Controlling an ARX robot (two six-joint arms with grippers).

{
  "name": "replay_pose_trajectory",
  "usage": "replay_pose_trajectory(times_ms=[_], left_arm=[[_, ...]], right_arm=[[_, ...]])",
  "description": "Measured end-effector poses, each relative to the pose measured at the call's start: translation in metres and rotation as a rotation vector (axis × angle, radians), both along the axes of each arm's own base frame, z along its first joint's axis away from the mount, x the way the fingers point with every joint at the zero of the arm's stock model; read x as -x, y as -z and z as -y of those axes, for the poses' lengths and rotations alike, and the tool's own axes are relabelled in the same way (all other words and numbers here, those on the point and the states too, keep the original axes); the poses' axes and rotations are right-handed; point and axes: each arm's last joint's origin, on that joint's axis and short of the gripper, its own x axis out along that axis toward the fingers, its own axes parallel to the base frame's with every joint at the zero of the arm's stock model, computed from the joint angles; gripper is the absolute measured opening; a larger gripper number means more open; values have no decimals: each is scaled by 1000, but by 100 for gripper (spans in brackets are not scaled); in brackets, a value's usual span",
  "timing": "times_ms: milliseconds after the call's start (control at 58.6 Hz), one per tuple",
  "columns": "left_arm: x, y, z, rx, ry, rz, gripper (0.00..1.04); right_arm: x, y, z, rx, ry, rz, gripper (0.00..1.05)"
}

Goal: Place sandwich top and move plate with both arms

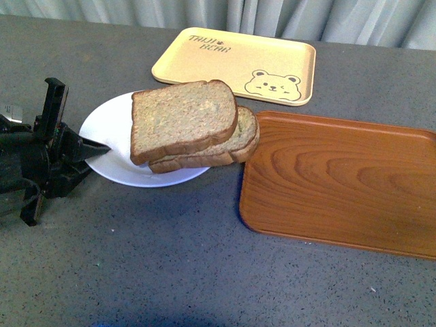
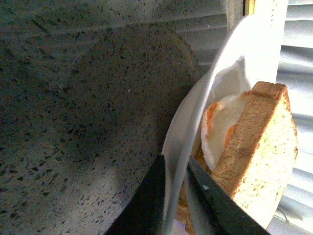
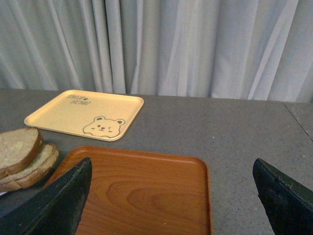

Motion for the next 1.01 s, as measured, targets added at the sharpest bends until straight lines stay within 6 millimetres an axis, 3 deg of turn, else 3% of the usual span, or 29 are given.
replay_pose_trajectory(times_ms=[51,324,598,803,1007], left_arm=[[2,-1,0,6,7,3,2],[9,-11,-2,32,-4,16,2],[2,-48,-7,74,-23,98,2],[-29,-68,4,81,8,148,2],[-82,-69,36,77,66,145,2]], right_arm=[[0,0,0,0,0,0,96],[0,0,0,0,0,0,96],[0,0,0,0,0,0,96],[0,0,0,0,0,0,96],[0,0,0,0,0,0,96]])
